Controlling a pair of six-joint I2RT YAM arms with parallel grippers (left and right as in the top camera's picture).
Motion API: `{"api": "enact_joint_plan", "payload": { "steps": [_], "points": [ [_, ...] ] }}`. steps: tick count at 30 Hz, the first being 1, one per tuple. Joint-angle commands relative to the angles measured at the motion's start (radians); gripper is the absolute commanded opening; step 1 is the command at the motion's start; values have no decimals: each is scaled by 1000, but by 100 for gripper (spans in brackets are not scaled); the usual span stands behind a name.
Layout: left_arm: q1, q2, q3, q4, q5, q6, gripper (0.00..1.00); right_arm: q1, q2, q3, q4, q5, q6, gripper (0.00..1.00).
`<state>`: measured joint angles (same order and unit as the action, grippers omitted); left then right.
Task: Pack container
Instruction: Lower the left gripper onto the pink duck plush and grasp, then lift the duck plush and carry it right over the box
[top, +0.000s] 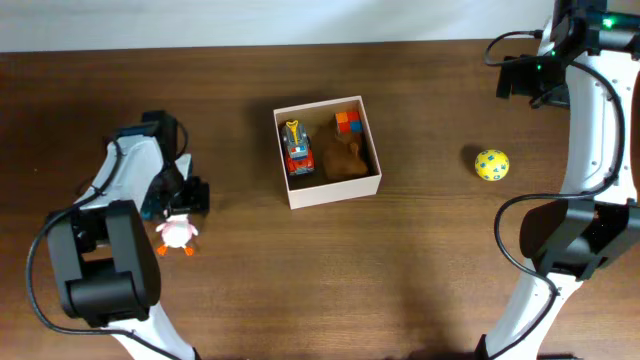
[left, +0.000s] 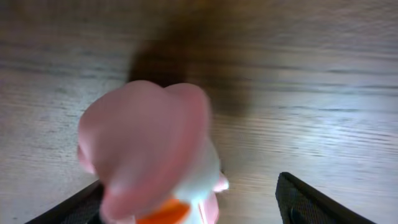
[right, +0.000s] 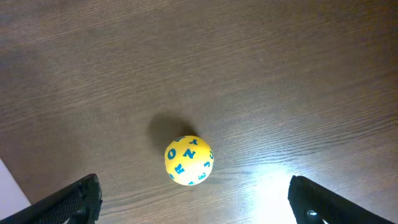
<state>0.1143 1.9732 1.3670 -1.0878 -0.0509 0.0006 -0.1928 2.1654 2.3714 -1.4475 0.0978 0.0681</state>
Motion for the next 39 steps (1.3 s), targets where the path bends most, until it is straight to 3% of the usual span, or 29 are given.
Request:
{"api": "enact_joint_plan", "payload": {
  "steps": [1,6,15,18,23,27,34,39],
  "points": [
    [20,-8,-31,10,42,16,82,2,-6,21,0,16,4,99],
    [20,-8,-31,30,56,15,81,2,-6,21,0,16,3,99],
    [20,-8,-31,34,56,15,67,3,-6,21,0,16,3,99],
    [20,-8,-31,34,56,15,48,2,-6,21,0,16,3,99],
    [20,-8,-31,45,56,14,41,2,-6,21,0,16,4,99],
    [20,-8,-31,71,58,10,21,2,-6,21,0,16,4,99],
    [20,-13,46,50,72,-8,14,2,-6,21,0,16,4,99],
    [19,-21,248,-46,146,-7,12,2,-6,21,0,16,4,99]
  ]
}}
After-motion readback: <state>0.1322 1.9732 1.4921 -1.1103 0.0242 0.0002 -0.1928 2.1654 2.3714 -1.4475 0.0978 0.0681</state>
